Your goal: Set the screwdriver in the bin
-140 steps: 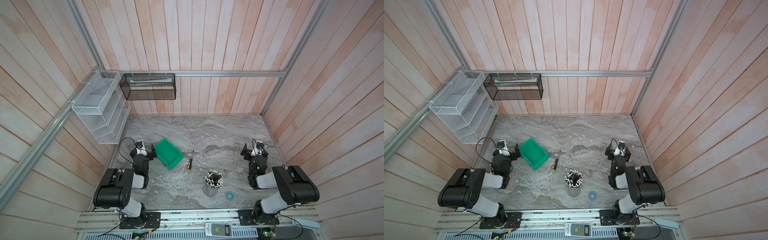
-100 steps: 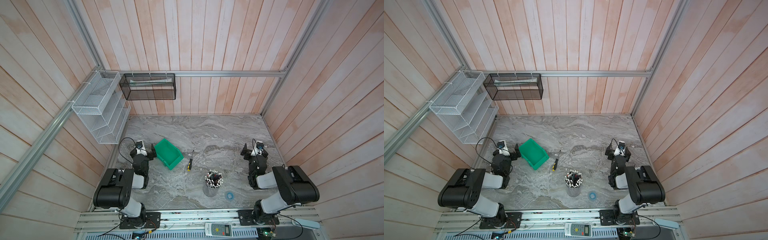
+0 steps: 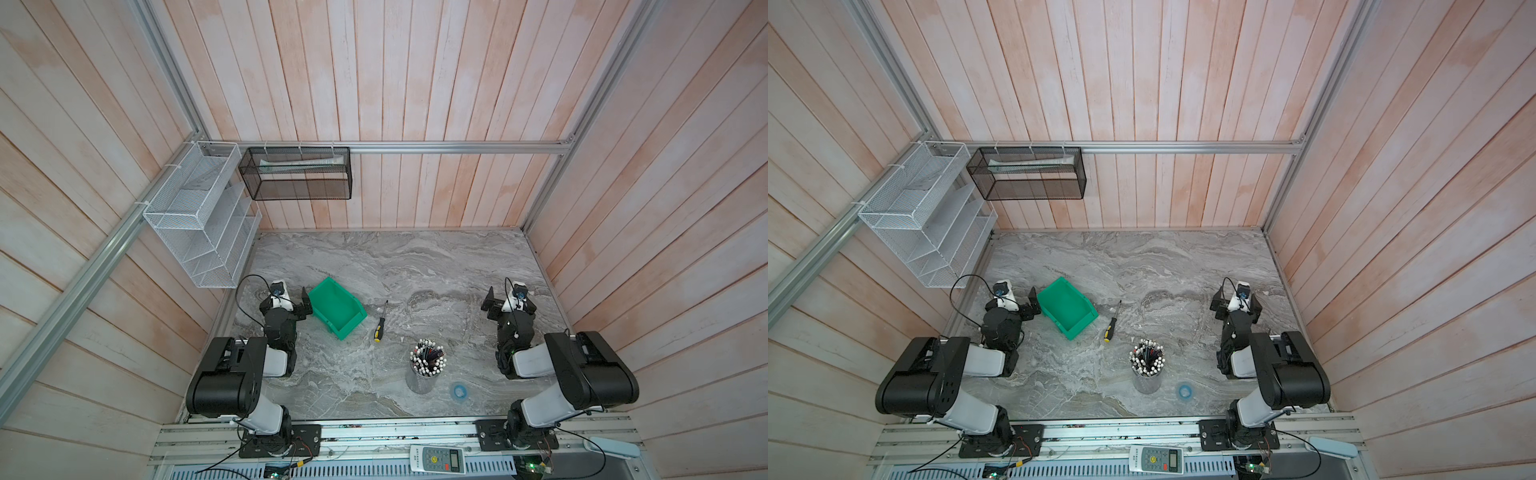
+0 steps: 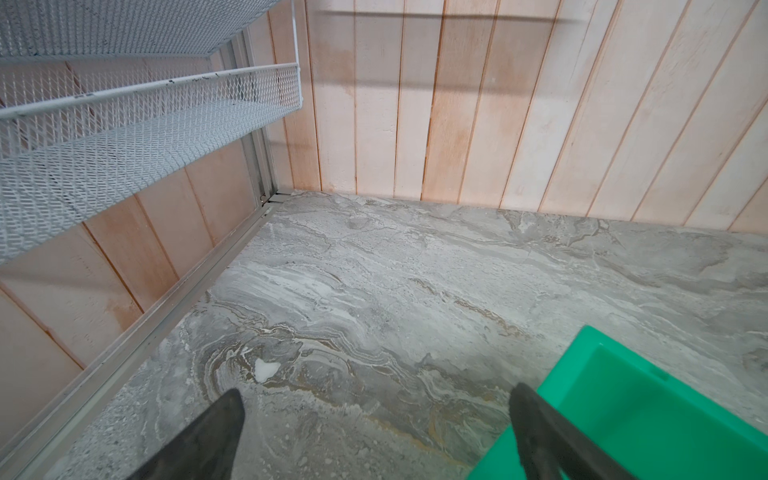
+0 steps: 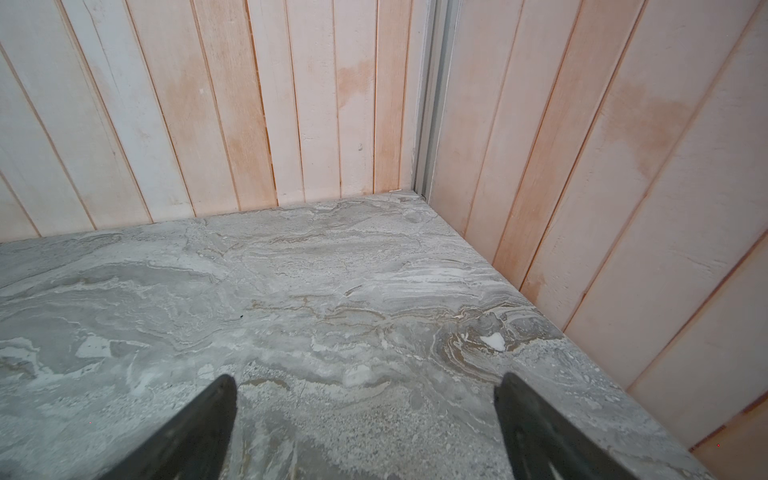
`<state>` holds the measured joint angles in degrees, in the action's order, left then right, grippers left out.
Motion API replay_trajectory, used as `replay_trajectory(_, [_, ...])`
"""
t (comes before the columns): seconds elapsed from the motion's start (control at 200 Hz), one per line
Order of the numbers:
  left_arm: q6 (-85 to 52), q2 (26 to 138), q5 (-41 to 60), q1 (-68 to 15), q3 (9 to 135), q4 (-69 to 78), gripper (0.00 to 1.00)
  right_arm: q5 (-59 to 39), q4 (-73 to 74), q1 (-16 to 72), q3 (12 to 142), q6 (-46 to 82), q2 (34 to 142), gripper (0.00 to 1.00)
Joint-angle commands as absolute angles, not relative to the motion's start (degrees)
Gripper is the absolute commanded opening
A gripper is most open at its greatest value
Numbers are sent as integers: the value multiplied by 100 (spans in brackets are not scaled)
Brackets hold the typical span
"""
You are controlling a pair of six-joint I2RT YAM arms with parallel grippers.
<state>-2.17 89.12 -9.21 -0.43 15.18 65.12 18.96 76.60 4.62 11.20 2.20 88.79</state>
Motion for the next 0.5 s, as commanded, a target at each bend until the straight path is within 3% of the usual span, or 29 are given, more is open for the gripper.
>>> replay_trajectory(0.0, [-255, 8834, -853, -26, 1615, 6462, 100, 1837, 7670, 450, 1145, 290, 8859, 99])
replay_trajectory(0.495, [-305, 8812, -1116, -48, 1582, 6524, 100, 1928, 7685, 509, 1152, 255, 8868, 98])
